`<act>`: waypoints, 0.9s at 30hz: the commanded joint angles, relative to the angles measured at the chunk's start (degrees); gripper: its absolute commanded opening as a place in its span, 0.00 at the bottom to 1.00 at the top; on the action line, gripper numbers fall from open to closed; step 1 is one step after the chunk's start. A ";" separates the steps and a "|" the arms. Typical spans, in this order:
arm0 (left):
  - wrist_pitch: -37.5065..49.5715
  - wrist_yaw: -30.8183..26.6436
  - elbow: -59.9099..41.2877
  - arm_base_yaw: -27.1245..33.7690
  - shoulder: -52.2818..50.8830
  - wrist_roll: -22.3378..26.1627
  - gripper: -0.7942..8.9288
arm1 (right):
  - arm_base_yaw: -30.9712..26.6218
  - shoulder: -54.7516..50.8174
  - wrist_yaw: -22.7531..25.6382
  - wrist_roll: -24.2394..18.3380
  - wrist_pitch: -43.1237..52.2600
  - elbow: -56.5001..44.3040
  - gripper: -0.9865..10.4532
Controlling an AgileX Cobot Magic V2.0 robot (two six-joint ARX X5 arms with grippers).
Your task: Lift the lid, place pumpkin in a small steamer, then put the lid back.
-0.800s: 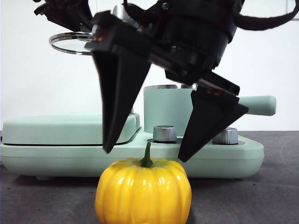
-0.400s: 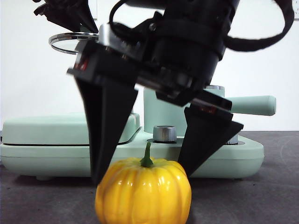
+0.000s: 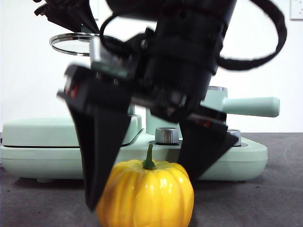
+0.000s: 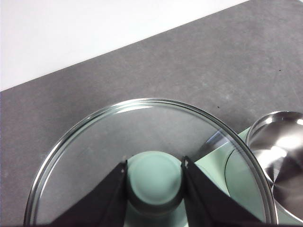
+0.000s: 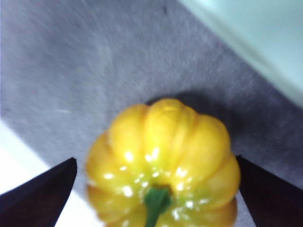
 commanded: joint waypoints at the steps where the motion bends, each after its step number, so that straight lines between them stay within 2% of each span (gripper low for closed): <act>1: 1.42 0.15 1.95 -0.11 -0.04 -0.59 0.10 | 0.92 1.75 0.07 -0.81 -0.07 1.01 0.54; 6: 1.29 0.15 1.95 -0.11 -0.04 -0.68 0.10 | 0.90 1.97 -0.02 -0.94 -0.11 1.27 0.36; 10: 1.29 0.15 1.95 -0.11 -0.04 -0.66 0.10 | 0.48 1.95 -0.04 -1.18 -4.52 4.76 0.36; 17: 0.98 0.15 1.92 -0.09 -0.02 -0.63 0.10 | -2.12 1.95 0.11 -7.54 -20.68 19.74 0.36; 21: 1.01 0.15 1.92 -0.11 -0.02 -0.59 0.10 | -6.49 2.08 0.17 -10.43 -27.67 28.76 0.36; 27: 1.01 0.15 1.92 -0.09 -0.02 -0.59 0.10 | -16.22 6.05 0.61 -14.86 -32.63 42.42 0.36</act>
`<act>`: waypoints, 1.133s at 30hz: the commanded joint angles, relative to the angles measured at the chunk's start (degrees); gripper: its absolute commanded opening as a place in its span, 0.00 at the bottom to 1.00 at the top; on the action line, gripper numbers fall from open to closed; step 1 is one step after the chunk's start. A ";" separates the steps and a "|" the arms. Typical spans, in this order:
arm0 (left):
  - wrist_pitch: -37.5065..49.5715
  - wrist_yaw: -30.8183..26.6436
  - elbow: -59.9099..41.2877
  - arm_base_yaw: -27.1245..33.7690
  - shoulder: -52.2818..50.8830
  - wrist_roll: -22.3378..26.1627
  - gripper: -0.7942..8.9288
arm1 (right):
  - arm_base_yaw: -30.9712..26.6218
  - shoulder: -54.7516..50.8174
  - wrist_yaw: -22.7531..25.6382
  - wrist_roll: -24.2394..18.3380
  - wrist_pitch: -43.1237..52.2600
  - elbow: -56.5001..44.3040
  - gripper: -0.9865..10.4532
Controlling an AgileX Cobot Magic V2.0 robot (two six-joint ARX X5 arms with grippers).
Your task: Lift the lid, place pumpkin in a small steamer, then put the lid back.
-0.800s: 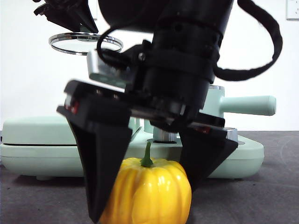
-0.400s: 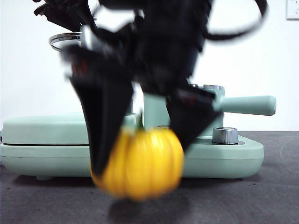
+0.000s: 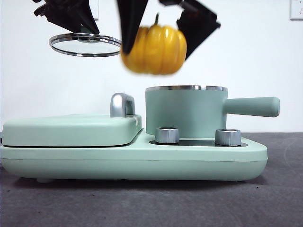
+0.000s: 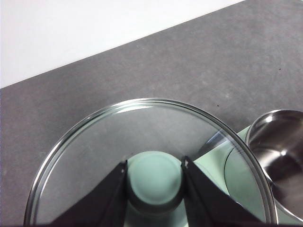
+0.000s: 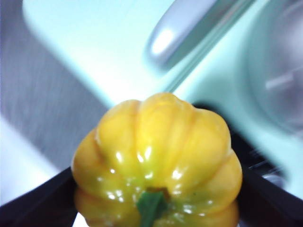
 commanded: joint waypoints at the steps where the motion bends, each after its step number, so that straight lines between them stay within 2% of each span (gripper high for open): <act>1: 1.42 0.15 1.92 -0.09 -0.02 -0.44 0.10 | -3.65 4.66 0.83 -3.85 -1.97 6.71 0.36; 6: 1.42 0.15 1.92 -0.11 -0.02 -0.46 0.10 | -9.70 12.70 3.32 -7.30 -4.85 16.90 0.36; 11: 1.20 0.15 1.92 -0.11 -0.02 -0.48 0.10 | -13.42 20.24 3.65 -9.42 -6.73 23.41 0.36; 16: 1.01 0.15 1.92 -0.11 -0.02 -0.48 0.10 | -14.86 24.02 6.05 -11.17 -7.23 24.17 0.36; 34: 1.03 0.15 1.92 -0.11 -0.02 -0.81 0.10 | -15.06 29.64 5.97 -11.50 -7.82 24.11 0.38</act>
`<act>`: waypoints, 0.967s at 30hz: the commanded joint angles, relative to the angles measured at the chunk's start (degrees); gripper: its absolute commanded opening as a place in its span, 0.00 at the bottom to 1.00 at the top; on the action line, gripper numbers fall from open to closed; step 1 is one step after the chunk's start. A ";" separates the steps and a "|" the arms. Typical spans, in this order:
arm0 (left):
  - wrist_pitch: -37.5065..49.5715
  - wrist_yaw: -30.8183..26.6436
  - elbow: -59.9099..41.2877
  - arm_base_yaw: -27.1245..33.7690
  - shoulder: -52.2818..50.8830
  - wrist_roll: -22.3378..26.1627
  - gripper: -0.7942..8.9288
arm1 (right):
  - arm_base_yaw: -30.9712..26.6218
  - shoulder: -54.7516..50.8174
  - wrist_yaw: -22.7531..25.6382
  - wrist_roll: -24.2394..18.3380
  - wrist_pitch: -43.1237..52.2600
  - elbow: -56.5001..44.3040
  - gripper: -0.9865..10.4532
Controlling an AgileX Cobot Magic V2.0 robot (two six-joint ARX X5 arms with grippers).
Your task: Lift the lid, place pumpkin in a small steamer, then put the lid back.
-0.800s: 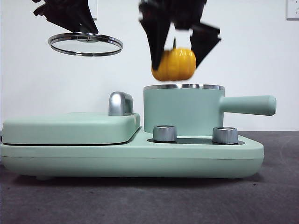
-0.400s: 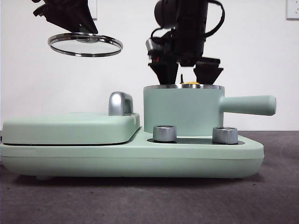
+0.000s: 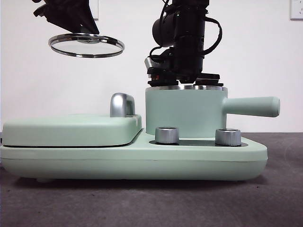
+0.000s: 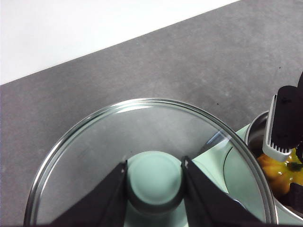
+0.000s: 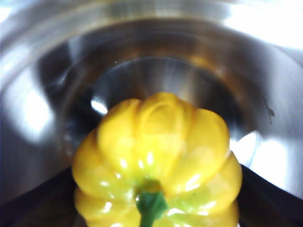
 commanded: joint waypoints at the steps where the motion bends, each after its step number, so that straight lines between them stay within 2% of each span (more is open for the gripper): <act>1: 1.49 0.15 1.92 -0.11 -0.02 -0.63 0.10 | 0.42 1.36 -0.02 -0.50 0.17 1.64 0.39; 11: 1.46 0.15 1.92 -0.11 -0.02 -1.05 0.10 | 0.74 1.46 -0.02 -0.48 -0.35 1.64 0.57; 17: 1.49 0.15 1.92 -0.11 -0.02 -1.07 0.10 | 0.83 1.29 -0.07 -0.50 -0.83 2.27 0.57; 23: 1.49 0.15 1.92 -0.11 -0.02 -1.07 0.10 | 0.74 -0.02 0.02 0.00 -4.26 9.75 0.57; 26: 1.49 0.15 1.92 -0.11 -0.02 -1.05 0.10 | 0.74 -1.75 0.04 0.33 -7.17 13.84 0.57; 29: 1.49 0.15 1.92 -0.11 -0.02 -1.05 0.10 | 0.70 -6.16 0.00 0.96 -7.37 13.22 0.57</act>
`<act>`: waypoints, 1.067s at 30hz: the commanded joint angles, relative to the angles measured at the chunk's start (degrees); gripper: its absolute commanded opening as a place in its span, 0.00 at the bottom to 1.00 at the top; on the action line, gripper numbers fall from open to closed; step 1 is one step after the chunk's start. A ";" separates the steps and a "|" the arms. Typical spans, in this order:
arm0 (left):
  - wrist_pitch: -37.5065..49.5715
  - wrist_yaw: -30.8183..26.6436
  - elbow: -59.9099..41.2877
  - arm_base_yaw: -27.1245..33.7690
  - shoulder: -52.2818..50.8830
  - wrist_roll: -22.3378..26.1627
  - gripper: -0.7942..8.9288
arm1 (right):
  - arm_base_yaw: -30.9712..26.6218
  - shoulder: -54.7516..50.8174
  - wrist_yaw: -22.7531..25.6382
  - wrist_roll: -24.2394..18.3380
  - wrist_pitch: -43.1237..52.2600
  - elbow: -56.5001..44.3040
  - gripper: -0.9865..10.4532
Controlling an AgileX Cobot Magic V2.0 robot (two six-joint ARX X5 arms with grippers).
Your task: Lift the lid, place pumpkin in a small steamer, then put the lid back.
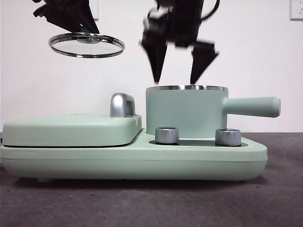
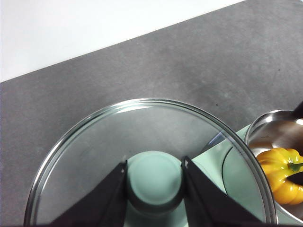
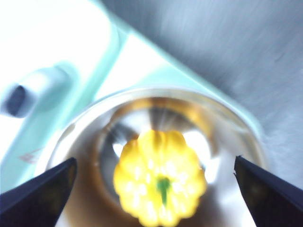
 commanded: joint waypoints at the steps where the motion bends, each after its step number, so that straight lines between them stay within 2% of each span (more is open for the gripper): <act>1: 1.49 0.15 1.92 -0.11 -0.02 -0.24 0.10 | 0.33 -4.55 -0.02 0.81 -4.52 0.39 0.57; 6: 1.07 0.15 1.92 -0.39 -0.02 -0.22 0.10 | 0.31 -16.41 -0.22 0.96 -4.55 -6.23 0.57; 16: 0.79 1.99 1.90 -5.07 -0.02 0.09 0.10 | 4.59 -43.21 -0.20 1.29 -3.54 -29.44 0.57; 26: 1.25 2.08 1.90 -13.49 0.02 1.99 0.10 | 10.95 -70.77 0.07 12.35 16.70 -58.25 0.57; 32: 3.96 2.08 1.90 -17.64 0.44 2.86 0.10 | 11.78 -84.13 0.70 15.21 21.97 -70.10 0.57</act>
